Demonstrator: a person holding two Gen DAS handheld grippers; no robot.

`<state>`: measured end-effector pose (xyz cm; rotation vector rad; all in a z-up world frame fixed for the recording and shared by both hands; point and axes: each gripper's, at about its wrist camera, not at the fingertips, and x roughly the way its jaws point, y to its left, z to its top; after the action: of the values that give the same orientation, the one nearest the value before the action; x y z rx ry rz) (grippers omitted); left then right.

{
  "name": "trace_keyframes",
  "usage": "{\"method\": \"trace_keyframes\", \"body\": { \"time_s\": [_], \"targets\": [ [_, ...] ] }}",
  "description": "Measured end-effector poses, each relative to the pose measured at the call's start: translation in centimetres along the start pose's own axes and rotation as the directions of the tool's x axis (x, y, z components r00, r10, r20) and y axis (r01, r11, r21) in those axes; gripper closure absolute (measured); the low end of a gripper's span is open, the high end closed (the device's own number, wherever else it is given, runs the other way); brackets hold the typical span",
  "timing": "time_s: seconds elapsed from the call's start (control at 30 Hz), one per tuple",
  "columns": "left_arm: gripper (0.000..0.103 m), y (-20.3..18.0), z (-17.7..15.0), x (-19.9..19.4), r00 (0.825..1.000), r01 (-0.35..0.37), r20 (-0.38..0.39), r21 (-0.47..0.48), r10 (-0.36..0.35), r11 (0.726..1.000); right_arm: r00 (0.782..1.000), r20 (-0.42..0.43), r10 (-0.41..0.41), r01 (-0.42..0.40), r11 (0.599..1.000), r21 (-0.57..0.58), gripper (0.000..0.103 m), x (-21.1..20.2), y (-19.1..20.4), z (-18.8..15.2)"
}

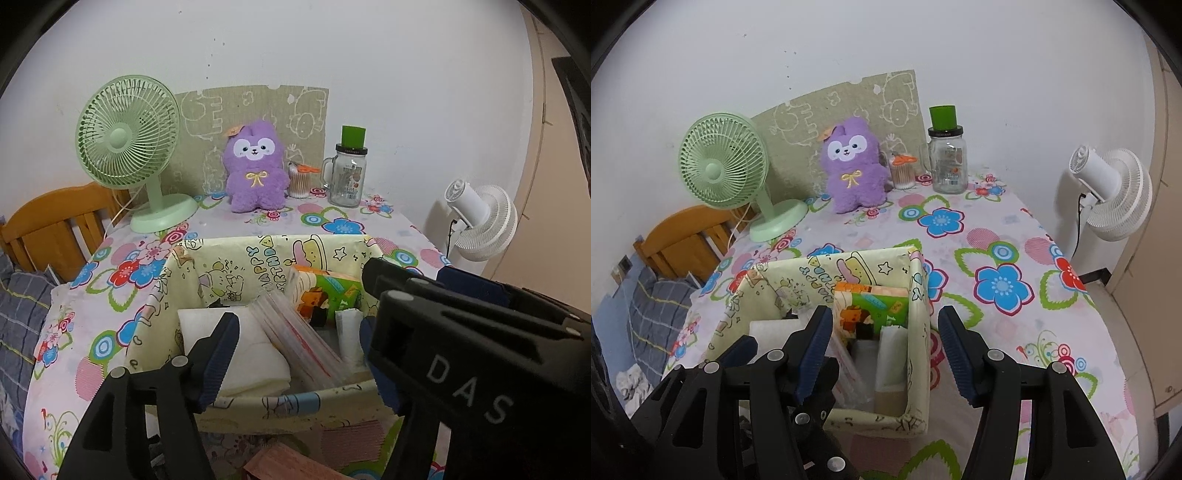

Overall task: Organize soft objects
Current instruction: 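Open both tools and withdraw them from the storage box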

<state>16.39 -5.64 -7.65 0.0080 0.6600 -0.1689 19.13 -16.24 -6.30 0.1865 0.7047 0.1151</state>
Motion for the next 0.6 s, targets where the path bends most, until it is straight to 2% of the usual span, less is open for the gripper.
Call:
{"method": "trace_keyframes", "body": {
  "time_s": [0.07, 0.33, 0.6],
  "targets": [
    [0.032, 0.0, -0.1, -0.5, 1.0, -0.002, 0.006, 0.001, 0.002, 1.0, 1.0, 0.005, -0.001, 0.001, 1.0, -0.001, 0.032, -0.4, 0.0, -0.2],
    [0.03, -0.4, -0.4, -2.7, 0.999, -0.004, 0.04, -0.003, 0.004, 1.0, 0.999, 0.039, -0.013, 0.014, 0.999, -0.032, 0.032, -2.5, 0.6, -1.1],
    [0.018, -0.7, -1.0, -5.1, 0.997, 0.01, 0.07, -0.002, -0.01, 1.0, 0.997, 0.072, -0.03, 0.034, 0.998, -0.053, 0.031, -5.0, 0.9, -2.1]
  ]
}}
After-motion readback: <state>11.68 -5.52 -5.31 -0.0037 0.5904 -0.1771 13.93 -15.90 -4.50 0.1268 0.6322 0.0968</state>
